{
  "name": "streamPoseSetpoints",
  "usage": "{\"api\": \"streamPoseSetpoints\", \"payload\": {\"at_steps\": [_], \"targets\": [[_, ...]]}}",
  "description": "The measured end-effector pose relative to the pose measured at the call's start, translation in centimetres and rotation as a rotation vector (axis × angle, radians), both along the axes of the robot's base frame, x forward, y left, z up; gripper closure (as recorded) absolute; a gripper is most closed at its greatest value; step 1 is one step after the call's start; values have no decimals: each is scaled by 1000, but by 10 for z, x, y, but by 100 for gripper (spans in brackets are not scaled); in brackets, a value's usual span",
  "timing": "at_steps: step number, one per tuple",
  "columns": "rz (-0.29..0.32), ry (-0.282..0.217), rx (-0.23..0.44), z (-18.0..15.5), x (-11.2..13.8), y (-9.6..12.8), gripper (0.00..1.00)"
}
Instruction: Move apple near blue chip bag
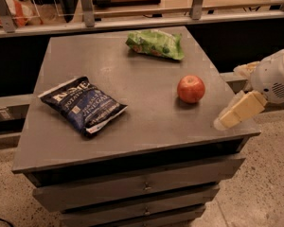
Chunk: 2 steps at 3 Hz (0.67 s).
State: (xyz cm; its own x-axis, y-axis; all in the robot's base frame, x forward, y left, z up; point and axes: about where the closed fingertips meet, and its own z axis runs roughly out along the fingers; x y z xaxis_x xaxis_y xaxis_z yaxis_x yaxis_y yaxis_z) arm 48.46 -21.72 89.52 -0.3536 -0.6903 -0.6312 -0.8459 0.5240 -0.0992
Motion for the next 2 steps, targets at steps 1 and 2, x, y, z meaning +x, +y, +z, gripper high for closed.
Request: {"api": "streamPoseSetpoints", "payload": {"at_steps": [1, 2], "targets": [[11, -84, 166, -13, 26, 13, 0], [55, -137, 236, -20, 49, 29, 0]]}}
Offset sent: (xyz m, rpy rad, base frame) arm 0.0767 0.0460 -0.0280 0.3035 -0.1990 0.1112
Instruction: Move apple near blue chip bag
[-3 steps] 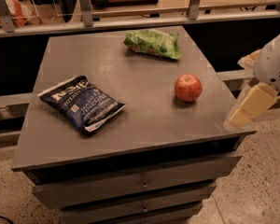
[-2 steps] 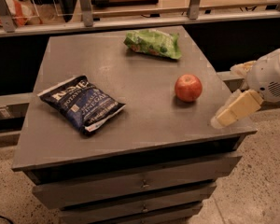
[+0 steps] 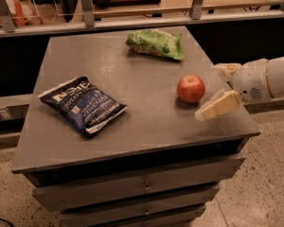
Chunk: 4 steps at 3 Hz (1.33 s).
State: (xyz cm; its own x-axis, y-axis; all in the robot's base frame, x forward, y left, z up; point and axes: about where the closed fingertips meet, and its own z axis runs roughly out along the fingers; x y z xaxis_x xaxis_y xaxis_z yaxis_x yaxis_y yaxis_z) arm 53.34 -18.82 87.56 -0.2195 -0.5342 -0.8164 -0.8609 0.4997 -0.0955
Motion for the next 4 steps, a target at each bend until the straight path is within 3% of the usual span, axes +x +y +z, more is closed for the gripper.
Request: {"api": "streamPoseSetpoints", "payload": {"at_steps": [2, 4], "targets": [[-24, -20, 14, -3, 3, 1, 0], [1, -33, 108, -7, 28, 14, 0]]}}
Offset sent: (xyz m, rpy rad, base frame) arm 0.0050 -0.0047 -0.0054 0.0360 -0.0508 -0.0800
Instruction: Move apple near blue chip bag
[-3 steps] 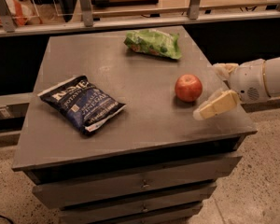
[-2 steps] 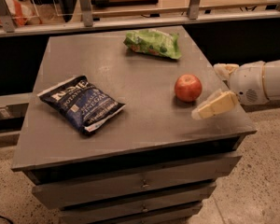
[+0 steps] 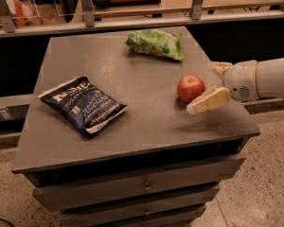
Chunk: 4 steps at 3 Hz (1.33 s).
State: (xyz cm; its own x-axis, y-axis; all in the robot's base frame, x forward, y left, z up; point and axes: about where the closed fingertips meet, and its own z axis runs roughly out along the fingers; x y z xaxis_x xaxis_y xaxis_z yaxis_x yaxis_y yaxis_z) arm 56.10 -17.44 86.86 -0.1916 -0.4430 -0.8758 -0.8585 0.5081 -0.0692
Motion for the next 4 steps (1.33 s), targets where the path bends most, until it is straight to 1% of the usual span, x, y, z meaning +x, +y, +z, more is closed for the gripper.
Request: {"api": "streamPoseSetpoints", "payload": {"at_steps": [1, 2, 3, 4], "targets": [[43, 26, 40, -7, 10, 9, 0], [73, 60, 56, -18, 14, 14, 18], [91, 73, 64, -23, 15, 16, 42], [156, 66, 95, -20, 18, 38, 65]]}}
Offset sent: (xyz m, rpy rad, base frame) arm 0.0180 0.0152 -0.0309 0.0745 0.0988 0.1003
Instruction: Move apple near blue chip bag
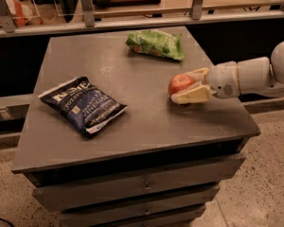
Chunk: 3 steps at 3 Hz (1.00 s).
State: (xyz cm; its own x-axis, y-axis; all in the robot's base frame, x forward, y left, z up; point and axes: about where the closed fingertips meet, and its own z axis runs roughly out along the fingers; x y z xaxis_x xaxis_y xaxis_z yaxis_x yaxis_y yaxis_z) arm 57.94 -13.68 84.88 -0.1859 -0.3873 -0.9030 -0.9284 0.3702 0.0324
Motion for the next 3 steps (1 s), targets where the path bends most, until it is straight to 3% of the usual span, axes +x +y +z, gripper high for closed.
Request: {"api": "streamPoseSetpoints", "payload": {"at_steps": [1, 2, 3], "targets": [[95, -26, 42, 5, 0, 45, 88], [188, -29, 79, 5, 6, 91, 100], [236, -27, 89, 5, 14, 127, 100]]}}
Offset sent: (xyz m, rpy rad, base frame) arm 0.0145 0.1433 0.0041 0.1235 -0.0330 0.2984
